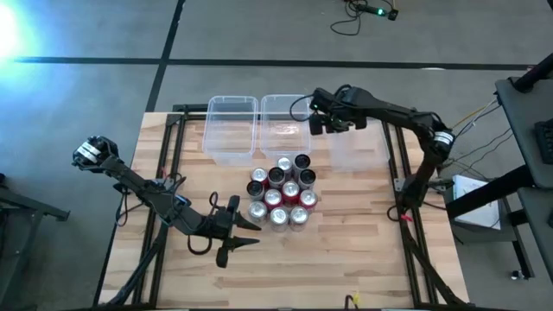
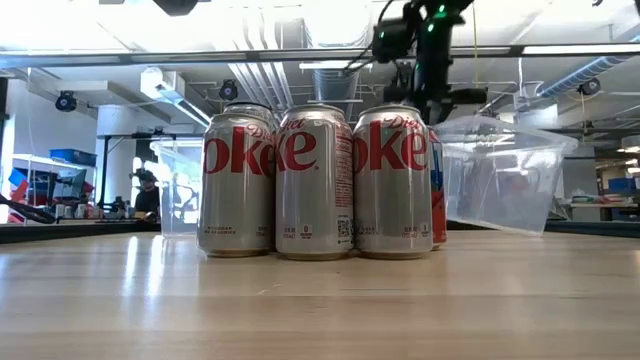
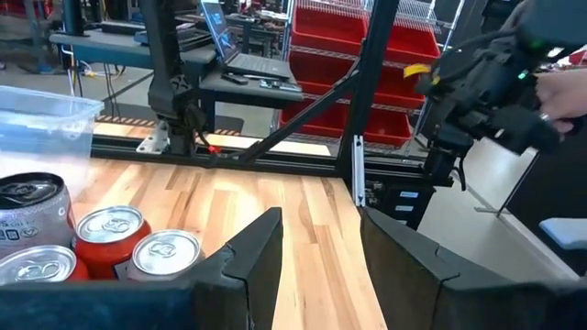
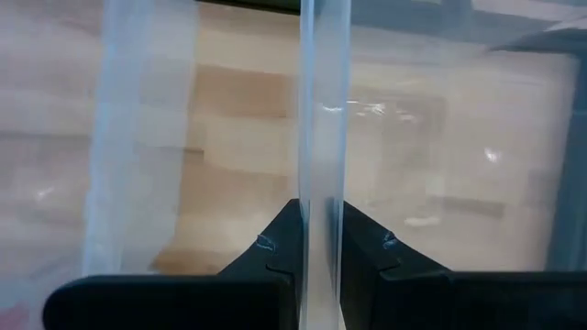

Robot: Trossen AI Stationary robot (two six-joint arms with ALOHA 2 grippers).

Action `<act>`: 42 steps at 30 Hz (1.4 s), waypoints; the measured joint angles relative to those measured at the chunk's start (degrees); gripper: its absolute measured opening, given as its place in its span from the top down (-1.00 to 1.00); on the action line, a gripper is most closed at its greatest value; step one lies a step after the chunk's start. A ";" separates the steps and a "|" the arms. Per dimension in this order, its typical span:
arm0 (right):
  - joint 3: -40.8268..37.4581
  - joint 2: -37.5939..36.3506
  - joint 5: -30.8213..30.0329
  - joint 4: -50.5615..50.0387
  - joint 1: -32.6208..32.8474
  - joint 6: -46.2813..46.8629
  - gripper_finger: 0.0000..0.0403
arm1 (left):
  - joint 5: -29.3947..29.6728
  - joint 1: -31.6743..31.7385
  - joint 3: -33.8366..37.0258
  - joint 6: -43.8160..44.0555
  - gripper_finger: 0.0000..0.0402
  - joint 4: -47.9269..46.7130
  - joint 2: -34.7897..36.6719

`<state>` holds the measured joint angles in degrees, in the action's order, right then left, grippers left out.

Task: Sort soda cans
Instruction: Move the bottom transparent bin to the top right of the table

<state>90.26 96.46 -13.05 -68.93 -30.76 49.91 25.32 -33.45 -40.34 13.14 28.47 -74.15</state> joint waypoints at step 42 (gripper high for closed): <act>0.07 4.99 5.71 20.19 -8.53 -11.57 0.04 | 4.21 4.10 0.00 -6.90 0.33 -3.41 3.91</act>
<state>90.32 101.46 -7.34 -48.74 -39.30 38.34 29.53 -29.35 -40.34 6.24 25.06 -70.24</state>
